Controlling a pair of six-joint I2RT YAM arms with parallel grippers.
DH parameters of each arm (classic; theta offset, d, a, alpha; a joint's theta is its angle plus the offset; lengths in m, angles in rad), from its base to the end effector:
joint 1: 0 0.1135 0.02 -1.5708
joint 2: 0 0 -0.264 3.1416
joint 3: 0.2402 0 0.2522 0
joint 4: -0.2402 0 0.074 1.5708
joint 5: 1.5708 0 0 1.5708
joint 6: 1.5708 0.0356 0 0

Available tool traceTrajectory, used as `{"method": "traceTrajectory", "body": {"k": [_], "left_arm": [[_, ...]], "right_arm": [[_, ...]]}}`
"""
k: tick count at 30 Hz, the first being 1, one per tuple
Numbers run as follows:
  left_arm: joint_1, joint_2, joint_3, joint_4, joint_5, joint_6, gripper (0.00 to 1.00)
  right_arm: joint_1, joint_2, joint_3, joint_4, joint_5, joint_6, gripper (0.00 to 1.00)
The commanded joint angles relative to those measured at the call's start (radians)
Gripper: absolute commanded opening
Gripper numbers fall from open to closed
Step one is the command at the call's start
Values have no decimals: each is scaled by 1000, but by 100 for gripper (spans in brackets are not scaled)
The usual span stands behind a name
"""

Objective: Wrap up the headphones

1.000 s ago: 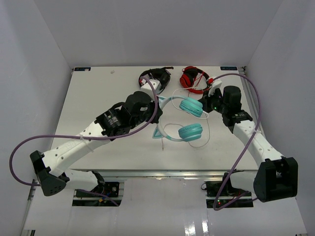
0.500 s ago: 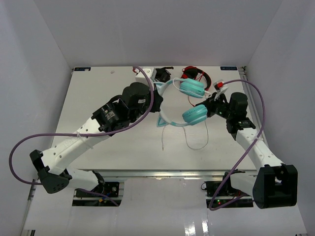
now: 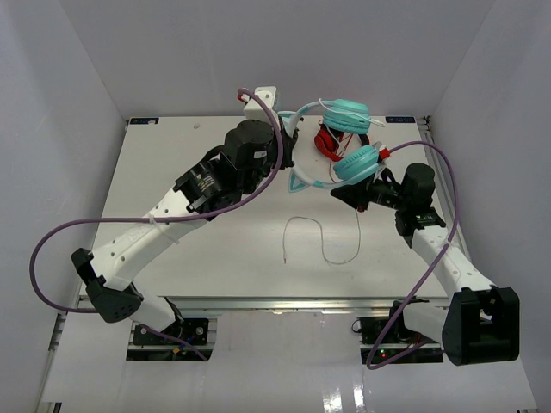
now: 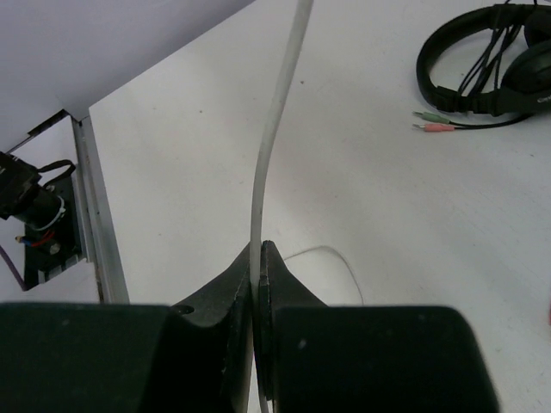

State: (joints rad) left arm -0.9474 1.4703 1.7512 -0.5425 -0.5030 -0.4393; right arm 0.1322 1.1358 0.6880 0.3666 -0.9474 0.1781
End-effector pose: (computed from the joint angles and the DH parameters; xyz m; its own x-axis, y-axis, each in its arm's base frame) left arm 0.1972 -0.2448 0.4745 -0.3236 -0.1883 -0.9273 0.3336 0.8944 -0.2980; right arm 0.2440 0.0616 0.2932 -0.2349 0.0731 -0.9693 -0.8510 0.4665 0.2414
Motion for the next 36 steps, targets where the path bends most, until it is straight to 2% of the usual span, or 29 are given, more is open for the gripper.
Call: {"method": "traceTrajectory", "body": {"k": [1, 13, 20, 30, 33, 36], "left_arm": [[-4, -22, 60, 111, -57, -1, 0], [-4, -32, 31, 234, -141, 34, 0], [-4, 24, 115, 260, -149, 60, 0], [-4, 45, 145, 292, -169, 82, 0], [-4, 50, 149, 298, -165, 79, 0], [-4, 61, 160, 300, -160, 78, 0]], "right_arm": [[-2, -22, -12, 94, -96, 27, 8], [27, -47, -30, 128, -135, 19, 8], [44, -13, 31, 121, -164, 24, 13], [73, -5, 34, 144, -205, 27, 31], [85, -2, 34, 148, -206, 25, 40], [112, 22, 44, 143, -206, 8, 55]]}}
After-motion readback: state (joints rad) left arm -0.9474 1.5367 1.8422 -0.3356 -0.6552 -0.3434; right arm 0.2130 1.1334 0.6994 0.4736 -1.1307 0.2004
